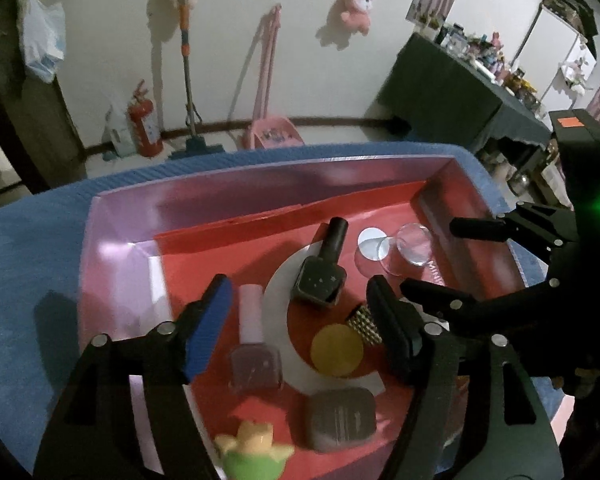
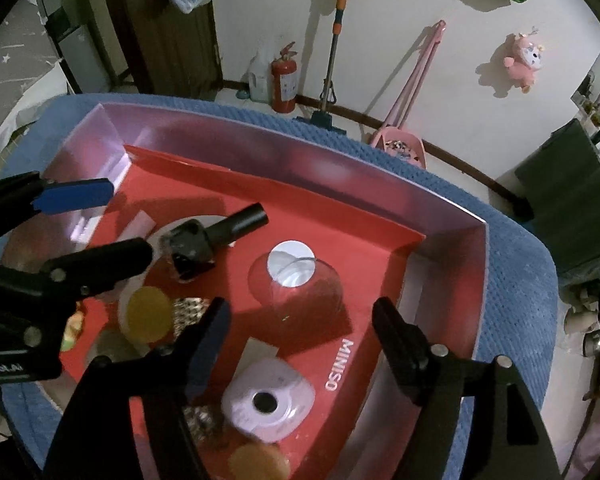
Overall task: Organize rigid objects
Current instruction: 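Lift both tools up out of the box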
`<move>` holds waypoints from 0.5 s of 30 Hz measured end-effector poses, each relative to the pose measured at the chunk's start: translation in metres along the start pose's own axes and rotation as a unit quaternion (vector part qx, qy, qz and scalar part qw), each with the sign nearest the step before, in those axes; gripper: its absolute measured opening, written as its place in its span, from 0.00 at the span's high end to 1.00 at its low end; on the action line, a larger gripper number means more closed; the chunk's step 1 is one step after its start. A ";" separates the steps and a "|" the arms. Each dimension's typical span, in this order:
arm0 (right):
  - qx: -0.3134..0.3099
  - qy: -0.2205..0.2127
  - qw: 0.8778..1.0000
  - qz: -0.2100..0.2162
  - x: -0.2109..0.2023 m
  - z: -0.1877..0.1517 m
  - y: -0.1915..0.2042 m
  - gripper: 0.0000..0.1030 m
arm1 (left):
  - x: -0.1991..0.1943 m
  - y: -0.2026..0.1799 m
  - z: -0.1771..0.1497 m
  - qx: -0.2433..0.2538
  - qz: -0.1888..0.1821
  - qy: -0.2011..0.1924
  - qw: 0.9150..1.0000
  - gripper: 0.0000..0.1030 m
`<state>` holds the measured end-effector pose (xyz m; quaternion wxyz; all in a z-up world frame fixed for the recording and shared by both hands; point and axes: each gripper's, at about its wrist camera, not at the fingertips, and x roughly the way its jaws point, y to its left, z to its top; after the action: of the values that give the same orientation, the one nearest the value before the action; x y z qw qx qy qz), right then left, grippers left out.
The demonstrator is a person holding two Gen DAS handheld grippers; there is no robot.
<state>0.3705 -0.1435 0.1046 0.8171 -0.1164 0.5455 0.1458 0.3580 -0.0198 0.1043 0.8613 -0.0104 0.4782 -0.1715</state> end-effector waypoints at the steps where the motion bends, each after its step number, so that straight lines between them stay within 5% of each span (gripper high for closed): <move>1: 0.002 -0.005 1.000 -0.001 -0.006 -0.002 0.001 0.23 | -0.009 -0.001 -0.002 0.001 0.002 -0.010 1.000 0.30; 5: 0.019 -0.041 0.999 0.002 -0.038 -0.011 0.003 0.21 | -0.047 -0.004 -0.014 0.005 0.015 -0.056 0.998 0.28; 8: 0.035 -0.076 0.997 0.003 -0.064 -0.023 0.004 0.10 | -0.078 -0.011 -0.030 0.010 0.031 -0.095 0.995 0.19; 15: 0.060 -0.159 0.985 0.005 -0.122 -0.060 0.013 0.02 | -0.136 -0.022 -0.074 0.013 0.069 -0.182 0.981 0.10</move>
<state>0.2705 -0.1662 0.1942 0.8983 -0.0398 0.4166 0.1339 0.2242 0.0123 0.1798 0.9439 0.0026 0.3103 -0.1130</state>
